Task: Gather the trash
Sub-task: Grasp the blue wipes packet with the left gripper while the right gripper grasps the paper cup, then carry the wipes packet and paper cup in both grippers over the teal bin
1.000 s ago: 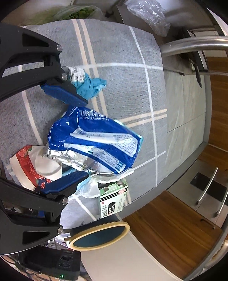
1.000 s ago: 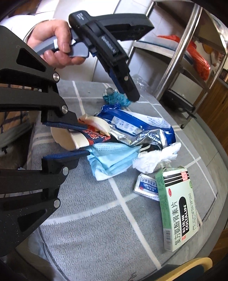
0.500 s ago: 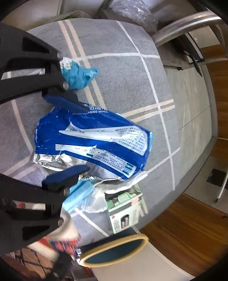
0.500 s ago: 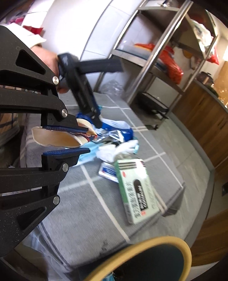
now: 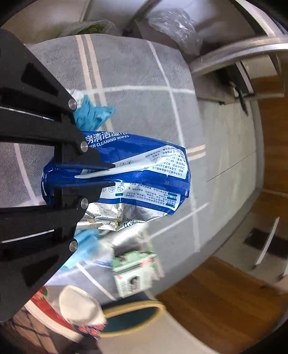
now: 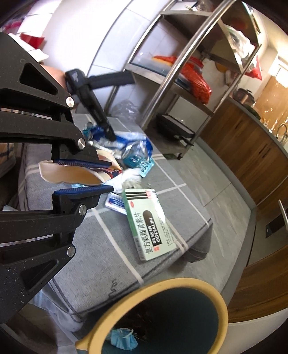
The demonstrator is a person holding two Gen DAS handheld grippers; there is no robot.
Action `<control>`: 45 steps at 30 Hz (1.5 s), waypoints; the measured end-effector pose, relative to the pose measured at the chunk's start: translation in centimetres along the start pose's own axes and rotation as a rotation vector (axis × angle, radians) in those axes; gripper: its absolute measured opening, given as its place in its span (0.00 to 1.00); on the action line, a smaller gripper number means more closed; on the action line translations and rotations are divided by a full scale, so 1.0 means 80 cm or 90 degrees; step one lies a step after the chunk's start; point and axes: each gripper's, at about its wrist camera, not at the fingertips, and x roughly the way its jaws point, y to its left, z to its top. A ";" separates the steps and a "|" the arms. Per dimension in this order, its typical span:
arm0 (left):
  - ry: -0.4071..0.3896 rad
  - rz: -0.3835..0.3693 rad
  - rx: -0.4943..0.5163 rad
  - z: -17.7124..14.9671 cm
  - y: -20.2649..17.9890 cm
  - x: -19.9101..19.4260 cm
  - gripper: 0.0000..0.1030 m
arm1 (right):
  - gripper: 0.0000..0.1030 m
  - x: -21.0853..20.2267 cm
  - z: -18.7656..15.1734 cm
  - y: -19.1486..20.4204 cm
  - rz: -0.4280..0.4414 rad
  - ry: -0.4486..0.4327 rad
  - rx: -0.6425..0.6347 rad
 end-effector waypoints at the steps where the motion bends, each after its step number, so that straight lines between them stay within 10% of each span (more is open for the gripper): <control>1: -0.011 -0.005 -0.016 0.003 0.004 -0.007 0.08 | 0.16 -0.002 0.001 0.001 -0.002 -0.002 -0.003; 19: -0.144 -0.083 -0.060 0.043 -0.024 -0.096 0.08 | 0.15 -0.054 0.032 -0.017 -0.036 -0.073 -0.020; 45: -0.051 -0.250 0.135 0.029 -0.301 -0.056 0.08 | 0.15 -0.167 0.054 -0.143 -0.161 -0.194 0.060</control>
